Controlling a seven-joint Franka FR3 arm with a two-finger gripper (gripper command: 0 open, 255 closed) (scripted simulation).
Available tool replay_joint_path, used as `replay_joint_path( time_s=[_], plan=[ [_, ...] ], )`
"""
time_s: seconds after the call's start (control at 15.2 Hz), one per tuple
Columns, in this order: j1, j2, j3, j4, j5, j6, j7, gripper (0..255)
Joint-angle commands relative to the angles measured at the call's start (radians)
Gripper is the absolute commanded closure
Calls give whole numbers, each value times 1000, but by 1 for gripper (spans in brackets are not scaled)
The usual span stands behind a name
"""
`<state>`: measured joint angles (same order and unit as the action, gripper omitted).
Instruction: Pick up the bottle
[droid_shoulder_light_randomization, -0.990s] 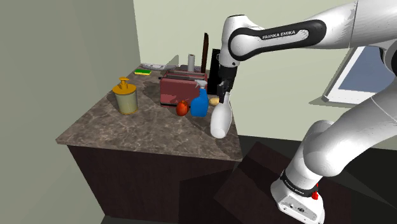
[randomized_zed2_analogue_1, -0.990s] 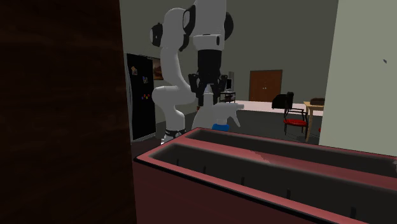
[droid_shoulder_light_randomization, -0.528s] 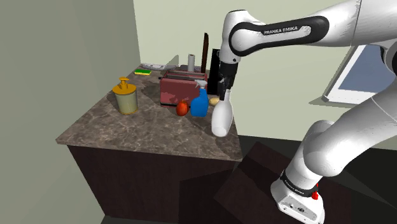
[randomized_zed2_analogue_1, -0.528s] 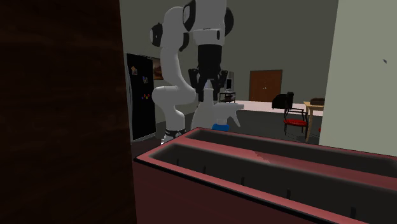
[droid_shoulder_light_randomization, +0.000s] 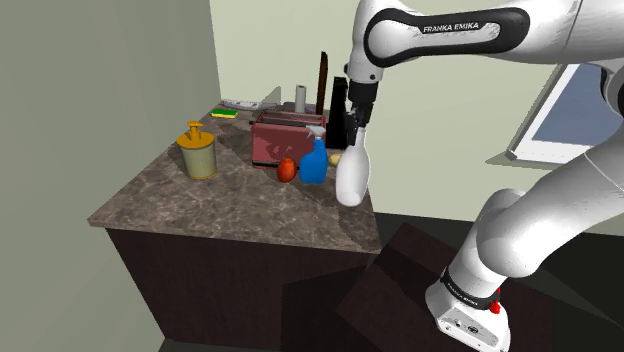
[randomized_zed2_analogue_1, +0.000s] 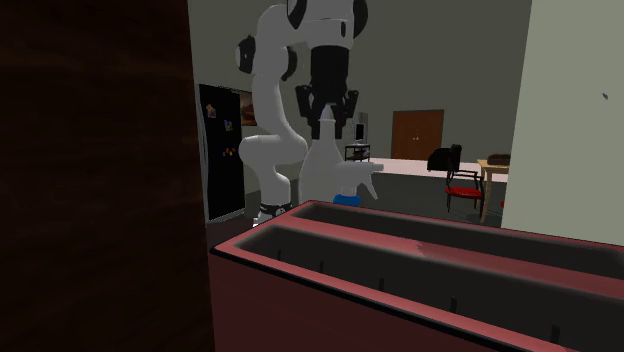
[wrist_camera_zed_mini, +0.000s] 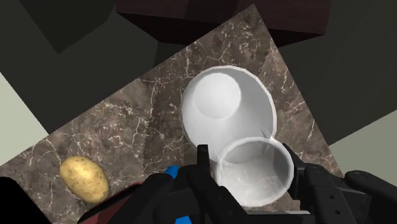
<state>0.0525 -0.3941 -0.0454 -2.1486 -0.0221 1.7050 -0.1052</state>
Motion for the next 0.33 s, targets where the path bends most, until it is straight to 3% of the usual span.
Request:
replay_joint_path(
  time_s=[0.0, 0.26],
  plan=[
    [0, 3, 0, 30, 0, -27, 0, 255],
    [0, 5, 0, 61, 1, -56, -1, 255]
  ],
)
